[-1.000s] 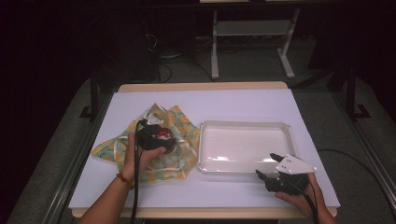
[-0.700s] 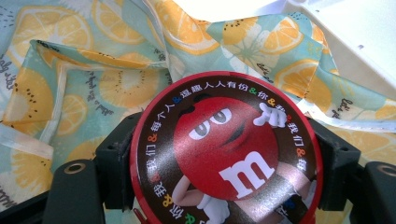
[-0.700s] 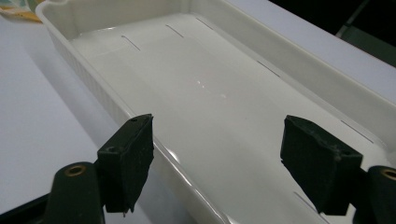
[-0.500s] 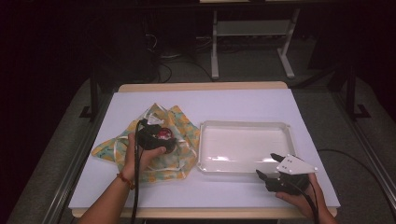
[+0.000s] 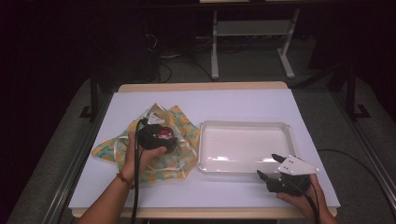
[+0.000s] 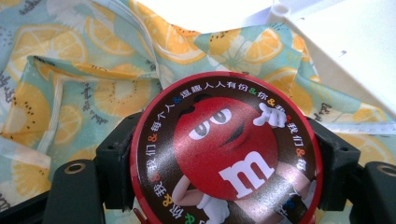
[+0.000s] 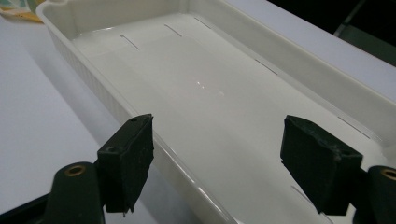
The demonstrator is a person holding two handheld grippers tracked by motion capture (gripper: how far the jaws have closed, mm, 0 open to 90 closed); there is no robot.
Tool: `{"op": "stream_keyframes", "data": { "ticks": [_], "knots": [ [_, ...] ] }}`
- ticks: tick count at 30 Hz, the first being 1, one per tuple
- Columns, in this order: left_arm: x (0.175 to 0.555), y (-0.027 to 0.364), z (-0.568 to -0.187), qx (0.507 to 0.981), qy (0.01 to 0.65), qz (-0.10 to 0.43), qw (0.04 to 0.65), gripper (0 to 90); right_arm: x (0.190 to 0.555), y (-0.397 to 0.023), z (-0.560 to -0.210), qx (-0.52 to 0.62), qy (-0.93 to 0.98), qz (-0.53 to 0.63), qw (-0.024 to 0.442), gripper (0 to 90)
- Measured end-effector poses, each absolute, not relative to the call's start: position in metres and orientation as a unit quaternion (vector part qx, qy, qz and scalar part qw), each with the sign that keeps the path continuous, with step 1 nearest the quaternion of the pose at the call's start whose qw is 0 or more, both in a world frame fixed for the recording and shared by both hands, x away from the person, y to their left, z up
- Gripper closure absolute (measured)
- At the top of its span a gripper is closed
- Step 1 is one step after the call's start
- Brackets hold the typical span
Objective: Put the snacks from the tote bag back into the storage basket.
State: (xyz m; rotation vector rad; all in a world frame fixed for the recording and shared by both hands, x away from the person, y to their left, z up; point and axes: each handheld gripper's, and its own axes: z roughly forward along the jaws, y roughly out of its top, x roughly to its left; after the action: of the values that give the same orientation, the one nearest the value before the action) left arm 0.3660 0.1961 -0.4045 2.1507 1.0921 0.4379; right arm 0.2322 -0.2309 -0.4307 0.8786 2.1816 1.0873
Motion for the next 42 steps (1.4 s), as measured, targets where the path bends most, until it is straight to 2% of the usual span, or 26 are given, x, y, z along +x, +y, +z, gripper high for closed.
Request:
{"op": "stream_keyframes", "data": {
  "ticks": [42],
  "knots": [
    [0.356, 0.2, -0.38, 0.822, 0.415, 0.17, 0.351, 25.5, 0.233, -0.228, -0.431, 0.326, 0.812, 0.401, 0.272, 25.0]
  ]
}}
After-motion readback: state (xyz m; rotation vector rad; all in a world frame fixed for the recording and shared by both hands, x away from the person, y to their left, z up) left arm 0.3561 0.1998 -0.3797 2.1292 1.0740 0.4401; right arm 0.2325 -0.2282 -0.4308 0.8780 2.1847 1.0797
